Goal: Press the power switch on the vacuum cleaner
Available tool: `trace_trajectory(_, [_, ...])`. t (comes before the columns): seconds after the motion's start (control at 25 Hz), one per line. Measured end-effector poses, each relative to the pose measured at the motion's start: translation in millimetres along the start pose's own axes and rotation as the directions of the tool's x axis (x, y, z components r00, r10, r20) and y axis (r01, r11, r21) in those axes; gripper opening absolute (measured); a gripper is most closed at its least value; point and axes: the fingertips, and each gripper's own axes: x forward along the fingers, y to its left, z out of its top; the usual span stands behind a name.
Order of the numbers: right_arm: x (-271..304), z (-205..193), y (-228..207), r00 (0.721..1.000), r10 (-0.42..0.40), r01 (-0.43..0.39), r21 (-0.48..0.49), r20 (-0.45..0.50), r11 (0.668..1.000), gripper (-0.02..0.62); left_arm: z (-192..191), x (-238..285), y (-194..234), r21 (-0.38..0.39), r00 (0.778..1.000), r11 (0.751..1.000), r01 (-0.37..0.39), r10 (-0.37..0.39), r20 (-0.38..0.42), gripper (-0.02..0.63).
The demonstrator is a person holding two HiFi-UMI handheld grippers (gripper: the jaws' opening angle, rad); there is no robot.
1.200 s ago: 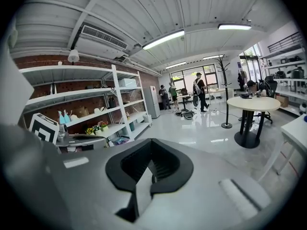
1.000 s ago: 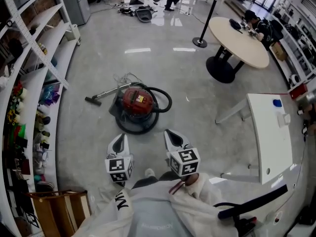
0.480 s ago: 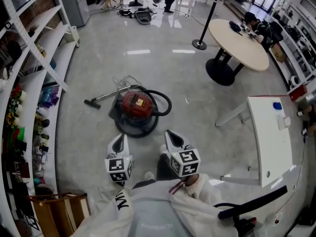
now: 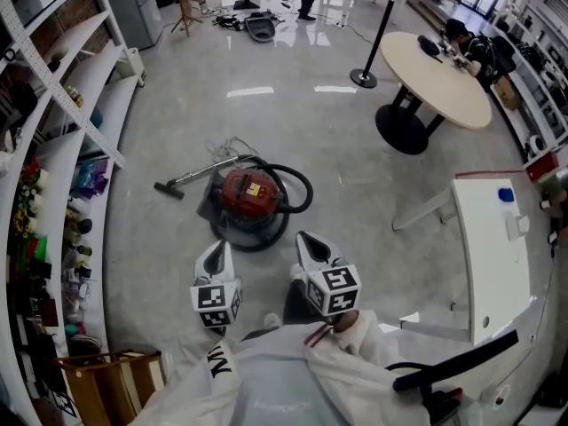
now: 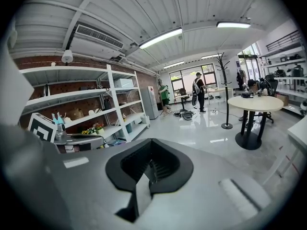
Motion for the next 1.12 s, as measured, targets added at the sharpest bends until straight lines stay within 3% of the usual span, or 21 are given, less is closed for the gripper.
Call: trace_trajectory(1.12, [87.3,52.3,-75.1,0.995,0.088,-0.088,0.001,-0.039,0.996,0.0,37.8,103.0,0.9,-0.01,0.996,0.996,-0.084,0.084,-0.037,0.0])
